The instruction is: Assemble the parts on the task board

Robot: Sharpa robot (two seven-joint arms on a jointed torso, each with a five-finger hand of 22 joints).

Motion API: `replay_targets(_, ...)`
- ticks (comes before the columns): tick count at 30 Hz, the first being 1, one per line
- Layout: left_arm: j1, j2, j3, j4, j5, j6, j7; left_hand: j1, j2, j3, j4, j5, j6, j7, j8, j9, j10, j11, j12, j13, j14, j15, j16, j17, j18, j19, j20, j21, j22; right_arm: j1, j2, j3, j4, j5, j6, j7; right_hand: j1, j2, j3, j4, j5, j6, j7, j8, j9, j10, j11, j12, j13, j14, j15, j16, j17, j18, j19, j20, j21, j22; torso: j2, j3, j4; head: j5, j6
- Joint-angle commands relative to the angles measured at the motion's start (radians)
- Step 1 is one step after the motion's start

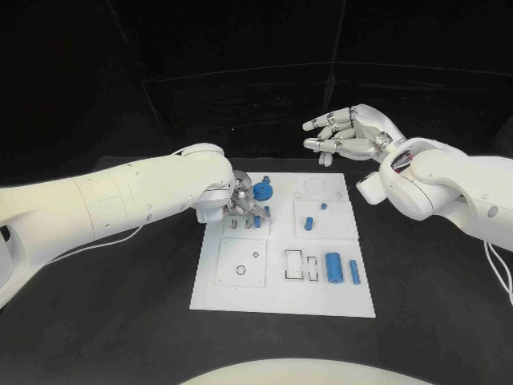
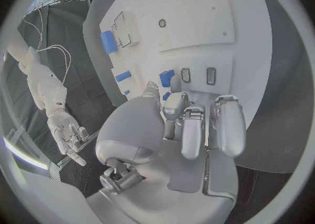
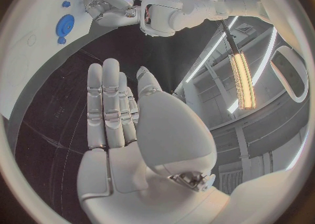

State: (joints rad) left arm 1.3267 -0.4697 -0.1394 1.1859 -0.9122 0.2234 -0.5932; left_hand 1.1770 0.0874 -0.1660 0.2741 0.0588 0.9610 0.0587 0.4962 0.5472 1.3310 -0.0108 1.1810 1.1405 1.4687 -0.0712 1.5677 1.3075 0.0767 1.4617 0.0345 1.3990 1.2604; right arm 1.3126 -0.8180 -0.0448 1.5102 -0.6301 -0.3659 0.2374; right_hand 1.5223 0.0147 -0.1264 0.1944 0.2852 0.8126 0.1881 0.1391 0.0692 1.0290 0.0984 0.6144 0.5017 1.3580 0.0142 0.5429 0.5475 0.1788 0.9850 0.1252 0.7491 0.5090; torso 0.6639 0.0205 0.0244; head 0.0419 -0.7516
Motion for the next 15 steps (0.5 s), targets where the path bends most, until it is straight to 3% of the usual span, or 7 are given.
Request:
replay_targets(1, 0.001, 0.001, 0.000, -0.003, -0.004, 0.024, -0.007, 0.019, 0.001, 0.002, -0.010, -0.005, -0.007, 0.000, 0.007, 0.004, 0.002, -0.003, 0.006, 0.001, 0.102, -0.006, 0.003, 0.263, -0.017, 0.012, -0.004, 0.005, 0.002, 0.002, 0.002, 0.001, 0.000, 0.020, 0.011, 0.002, 0.001, 0.009, -0.007, 0.001, 0.001, -0.006, -0.001, 0.002, -0.001, -0.008, -0.001, 0.000, -0.001, 0.001, 0.004, -0.003, 0.001, 0.003, 0.007, 0.002, -0.006, -0.001, 0.001, -0.0004, 0.0009, 0.000, -0.001)
replay_targets(10, 0.001, 0.002, 0.000, -0.005, -0.004, 0.035, -0.008, 0.066, 0.017, 0.023, -0.038, -0.005, -0.016, 0.000, 0.017, 0.018, 0.001, -0.003, 0.007, 0.003, 0.102, -0.006, 0.003, 0.263, -0.017, 0.011, -0.004, 0.005, 0.003, 0.002, 0.006, 0.001, -0.005, 0.022, 0.020, 0.000, 0.003, 0.012, -0.007, 0.002, 0.003, -0.010, 0.000, 0.002, -0.001, -0.010, -0.001, 0.000, -0.002, 0.002, 0.005, -0.006, 0.002, 0.003, 0.007, 0.003, -0.008, -0.003, 0.000, -0.0006, 0.0006, -0.003, -0.009)
replay_targets(15, 0.001, 0.002, 0.000, -0.004, -0.004, 0.034, -0.004, 0.120, 0.036, 0.060, -0.075, -0.004, -0.023, -0.003, 0.020, 0.025, 0.000, -0.006, 0.006, 0.003, 0.102, -0.008, 0.003, 0.263, -0.016, 0.010, -0.005, 0.004, 0.002, 0.002, 0.007, 0.001, -0.005, 0.022, 0.022, -0.001, 0.003, 0.012, -0.008, 0.002, 0.004, -0.011, 0.000, 0.002, -0.001, -0.010, 0.000, 0.001, -0.002, 0.002, 0.005, -0.007, 0.003, 0.003, 0.007, 0.003, -0.009, -0.003, 0.000, -0.0001, 0.0007, -0.002, -0.010)
